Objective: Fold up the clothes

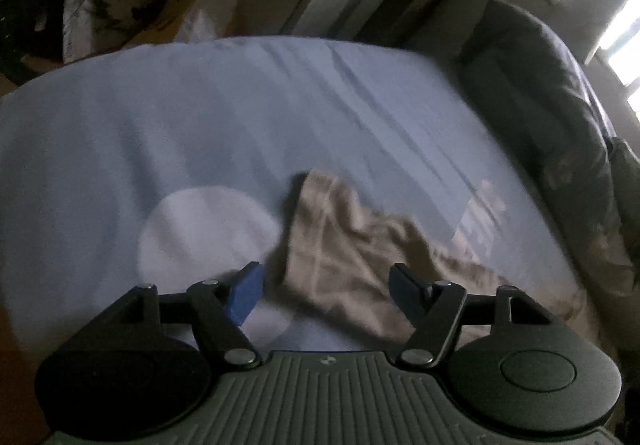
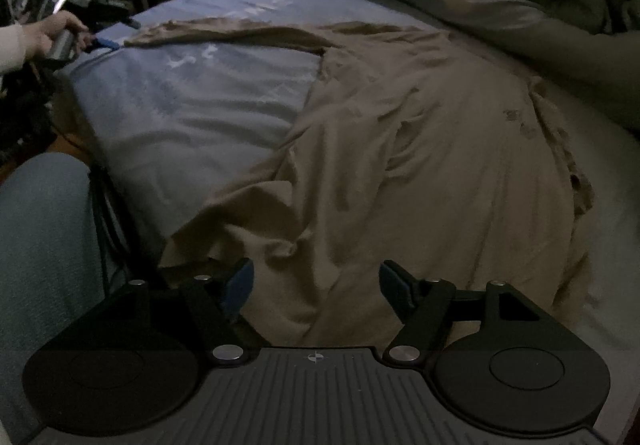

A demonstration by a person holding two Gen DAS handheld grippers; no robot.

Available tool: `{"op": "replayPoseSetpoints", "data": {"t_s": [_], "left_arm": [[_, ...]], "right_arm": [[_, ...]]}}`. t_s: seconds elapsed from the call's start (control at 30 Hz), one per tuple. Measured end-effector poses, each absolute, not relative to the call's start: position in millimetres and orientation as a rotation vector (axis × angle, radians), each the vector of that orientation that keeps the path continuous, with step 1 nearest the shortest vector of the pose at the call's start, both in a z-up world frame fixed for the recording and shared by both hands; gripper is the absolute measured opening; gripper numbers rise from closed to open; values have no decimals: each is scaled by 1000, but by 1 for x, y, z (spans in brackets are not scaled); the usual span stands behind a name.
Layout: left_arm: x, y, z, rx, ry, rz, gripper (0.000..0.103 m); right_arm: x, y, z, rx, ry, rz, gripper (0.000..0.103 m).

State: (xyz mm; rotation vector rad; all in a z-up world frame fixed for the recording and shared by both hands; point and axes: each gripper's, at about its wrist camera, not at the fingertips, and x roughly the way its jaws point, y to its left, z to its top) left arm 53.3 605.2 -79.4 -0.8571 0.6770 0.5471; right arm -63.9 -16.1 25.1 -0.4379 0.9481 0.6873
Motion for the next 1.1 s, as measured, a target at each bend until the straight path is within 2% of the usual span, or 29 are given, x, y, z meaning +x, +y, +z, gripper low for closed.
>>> {"op": "replayPoseSetpoints", "data": {"t_s": [0.03, 0.07, 0.1, 0.3, 0.53, 0.6, 0.87, 0.9, 0.97, 1.03, 1.1], "left_arm": [[57, 607, -82, -863, 682, 552, 27], [61, 608, -84, -866, 692, 562, 9], [63, 610, -84, -871, 694, 564, 7], [60, 622, -41, -919, 459, 571, 7], [71, 636, -4, -910, 351, 545, 7], [69, 638, -11, -919, 334, 536, 8], [43, 644, -61, -930, 478, 640, 8], [41, 644, -64, -928, 487, 637, 18], [36, 641, -66, -921, 498, 626, 28], [30, 632, -67, -916, 510, 607, 61], [20, 623, -67, -917, 514, 570, 73]], "right_arm": [[-64, -15, 26, -440, 949, 683, 73], [-64, -14, 26, -443, 948, 681, 73], [-64, -13, 27, -448, 945, 679, 73], [-66, -8, 32, -469, 935, 685, 74], [-67, -1, 33, -468, 932, 687, 74], [-69, 2, 34, -475, 928, 687, 74], [-51, 21, 41, -478, 823, 697, 74], [-43, 30, 40, -489, 790, 708, 74], [-22, 59, 39, -511, 706, 736, 74], [1, 89, 38, -528, 622, 768, 74], [27, 123, 32, -567, 554, 781, 73]]}}
